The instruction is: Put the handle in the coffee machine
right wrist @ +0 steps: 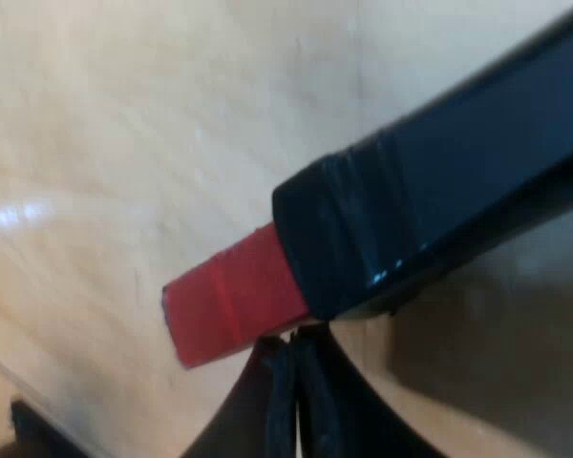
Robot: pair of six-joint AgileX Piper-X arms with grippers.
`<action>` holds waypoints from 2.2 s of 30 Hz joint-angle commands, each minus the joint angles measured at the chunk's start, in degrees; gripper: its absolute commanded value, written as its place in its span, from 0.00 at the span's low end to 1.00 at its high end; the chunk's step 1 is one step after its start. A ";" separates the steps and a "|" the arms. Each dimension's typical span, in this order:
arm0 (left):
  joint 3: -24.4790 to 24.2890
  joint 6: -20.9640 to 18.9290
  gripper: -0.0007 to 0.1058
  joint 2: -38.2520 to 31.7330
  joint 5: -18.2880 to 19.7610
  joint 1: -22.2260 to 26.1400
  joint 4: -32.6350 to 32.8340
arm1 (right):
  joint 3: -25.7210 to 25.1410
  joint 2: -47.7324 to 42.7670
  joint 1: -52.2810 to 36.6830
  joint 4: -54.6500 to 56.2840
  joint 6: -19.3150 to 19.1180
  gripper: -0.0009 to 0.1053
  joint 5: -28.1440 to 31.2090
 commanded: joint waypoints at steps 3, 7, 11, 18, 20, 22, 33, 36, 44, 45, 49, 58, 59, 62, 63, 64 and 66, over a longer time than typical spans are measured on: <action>-0.38 -0.49 0.64 -0.33 -1.79 0.00 0.54 | -0.72 -0.16 -0.16 -1.49 -0.62 0.01 -0.32; -0.74 -0.49 0.64 -0.48 -3.46 0.01 0.82 | -0.69 -2.17 -0.16 3.42 -0.77 0.01 -1.91; -1.02 -0.49 0.64 -1.80 -4.13 0.01 0.53 | -0.69 -6.64 -0.16 14.63 -6.07 0.01 0.77; -1.02 -0.49 0.64 -3.12 -4.02 0.01 -0.39 | -0.69 -14.73 -0.16 30.19 -12.93 0.01 7.05; -1.02 -0.49 0.64 -3.12 -4.02 0.01 -1.28 | -0.69 -17.50 -0.16 34.01 -15.67 0.01 9.85; -1.02 -0.49 0.64 -3.12 -4.02 0.01 -2.24 | -0.69 -19.15 -0.34 36.14 -16.58 0.01 11.20; -1.02 -0.94 0.64 -3.12 -3.68 0.01 -5.97 | -1.55 -26.63 -8.74 40.17 -25.21 0.72 11.02; -1.02 -1.06 0.64 -3.12 -3.68 0.01 -6.90 | -3.68 -26.73 -11.07 40.06 -32.06 0.79 8.47; -1.02 -3.49 0.64 -3.12 -0.58 0.01 -8.44 | -6.69 -26.73 -15.30 40.06 -38.67 0.75 8.79; -1.02 -3.49 0.64 -3.12 -0.03 0.01 -8.53 | -6.73 -26.73 -15.47 40.06 -39.16 0.75 8.79; -1.02 -3.49 0.64 -3.12 2.68 0.01 -9.68 | -6.72 -26.51 -15.63 40.06 -42.74 0.75 8.88; -1.02 -3.49 0.64 -3.12 2.89 0.01 -9.70 | -8.11 -20.58 -15.75 40.06 -44.86 0.74 8.88; -1.02 -3.49 0.64 -3.12 2.89 0.01 -9.60 | -8.28 -20.37 -15.75 40.06 -44.86 0.74 8.88; -1.02 -3.49 0.64 -3.12 2.89 0.01 -9.33 | -9.86 -16.53 -15.75 39.73 -46.25 0.74 8.88; -1.02 -3.49 0.64 -3.12 2.89 0.01 -9.18 | -10.25 -15.46 -15.75 39.75 -47.19 0.74 8.62; -1.02 -3.49 0.64 -3.12 3.38 0.01 -9.09 | -10.59 -14.43 -15.75 40.09 -48.15 0.74 8.59; -1.02 -3.49 0.64 -3.12 4.29 0.01 -9.11 | -10.80 -13.06 -15.75 40.11 -48.50 0.74 8.60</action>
